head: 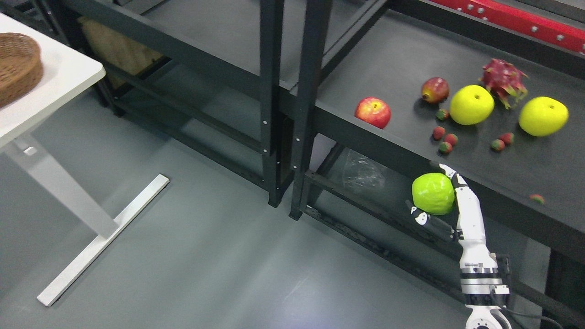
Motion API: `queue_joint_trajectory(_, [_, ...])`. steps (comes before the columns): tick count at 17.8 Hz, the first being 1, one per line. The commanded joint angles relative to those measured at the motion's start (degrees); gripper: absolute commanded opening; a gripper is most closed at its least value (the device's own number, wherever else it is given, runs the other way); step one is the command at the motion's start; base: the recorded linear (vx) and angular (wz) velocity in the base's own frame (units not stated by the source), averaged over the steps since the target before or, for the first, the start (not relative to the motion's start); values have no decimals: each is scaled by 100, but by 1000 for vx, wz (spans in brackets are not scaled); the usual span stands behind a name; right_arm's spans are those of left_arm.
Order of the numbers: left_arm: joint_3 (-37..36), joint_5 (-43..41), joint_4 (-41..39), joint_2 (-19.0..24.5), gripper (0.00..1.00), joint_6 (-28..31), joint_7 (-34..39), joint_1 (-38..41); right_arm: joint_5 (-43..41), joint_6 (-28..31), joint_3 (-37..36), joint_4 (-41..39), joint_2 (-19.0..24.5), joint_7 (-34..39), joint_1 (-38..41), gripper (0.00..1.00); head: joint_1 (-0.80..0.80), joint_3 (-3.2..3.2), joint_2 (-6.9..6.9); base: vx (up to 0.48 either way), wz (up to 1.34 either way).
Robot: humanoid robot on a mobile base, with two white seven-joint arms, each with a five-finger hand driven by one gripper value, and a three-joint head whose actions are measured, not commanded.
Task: Place green apple on left shelf middle layer
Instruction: 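Turn and drive to the black shelf tray holding the apple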
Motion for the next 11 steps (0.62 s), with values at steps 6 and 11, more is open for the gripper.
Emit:
queue_joint_trajectory(6, [0,0,0,100,100,2,-1,-5,0,-3,2,82,-31,4,-6,0,0,0,-1,-67,-530])
queue_joint_trajectory(11, [0,0,0,100,100,2,-1,4,0,-21,19,179,-31,4,29,0,0,0,-1,-37,-224])
